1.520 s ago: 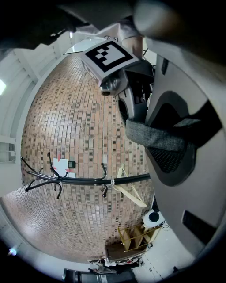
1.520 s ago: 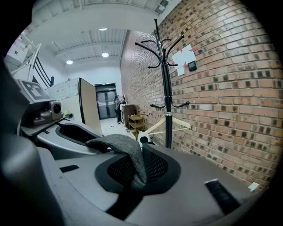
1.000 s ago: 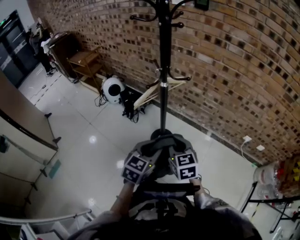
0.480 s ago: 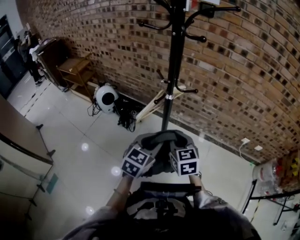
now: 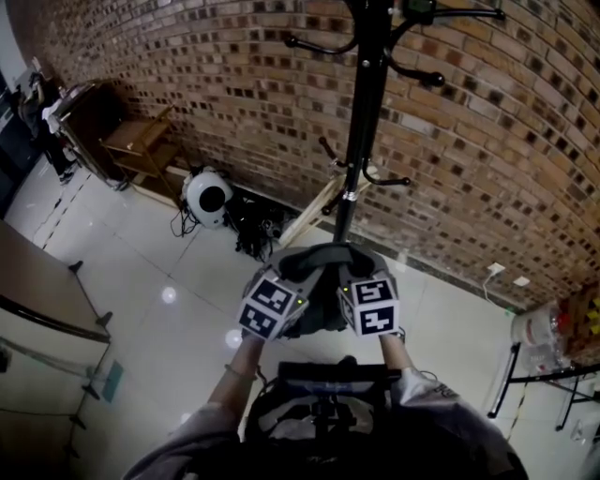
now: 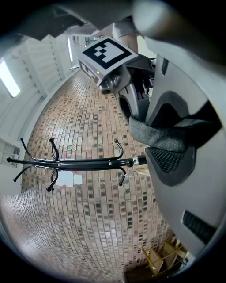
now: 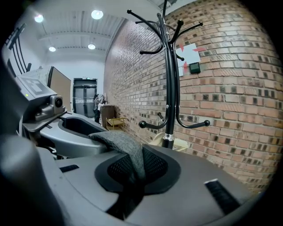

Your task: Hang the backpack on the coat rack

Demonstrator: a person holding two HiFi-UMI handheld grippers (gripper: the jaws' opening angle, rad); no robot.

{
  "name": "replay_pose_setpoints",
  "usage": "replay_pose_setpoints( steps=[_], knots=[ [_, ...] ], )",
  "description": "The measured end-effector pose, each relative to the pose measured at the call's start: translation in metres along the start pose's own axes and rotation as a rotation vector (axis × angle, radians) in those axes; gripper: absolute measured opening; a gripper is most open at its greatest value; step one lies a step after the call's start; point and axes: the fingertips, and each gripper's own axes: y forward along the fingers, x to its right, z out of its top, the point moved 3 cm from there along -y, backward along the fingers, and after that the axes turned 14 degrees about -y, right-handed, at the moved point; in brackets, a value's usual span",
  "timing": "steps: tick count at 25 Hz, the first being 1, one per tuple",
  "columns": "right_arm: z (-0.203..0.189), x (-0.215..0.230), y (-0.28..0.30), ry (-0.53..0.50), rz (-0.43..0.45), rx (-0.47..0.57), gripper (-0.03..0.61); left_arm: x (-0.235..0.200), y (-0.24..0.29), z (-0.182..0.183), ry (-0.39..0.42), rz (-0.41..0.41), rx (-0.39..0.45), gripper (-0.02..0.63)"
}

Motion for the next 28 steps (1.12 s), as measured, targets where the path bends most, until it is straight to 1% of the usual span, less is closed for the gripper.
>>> replay_pose_setpoints(
  steps=[4, 10, 18, 23, 28],
  knots=[
    [0.012, 0.005, 0.019, 0.0, -0.012, -0.001, 0.041, -0.021, 0.006, 0.011, -0.008, 0.002, 0.012, 0.123],
    [0.016, 0.019, 0.042, 0.025, -0.02, -0.022, 0.041, -0.04, 0.024, 0.021, -0.017, 0.033, 0.025, 0.123],
    [0.02, 0.031, 0.074, -0.01, -0.034, -0.051, 0.041, -0.07, 0.048, 0.028, -0.026, 0.076, 0.025, 0.123],
    [0.026, 0.041, 0.085, -0.053, -0.035, -0.05, 0.041, -0.079, 0.059, 0.037, -0.011, 0.072, 0.022, 0.123],
    [0.022, 0.047, 0.094, -0.053, -0.022, -0.056, 0.041, -0.086, 0.075, 0.039, 0.043, 0.036, -0.028, 0.123]
  ],
)
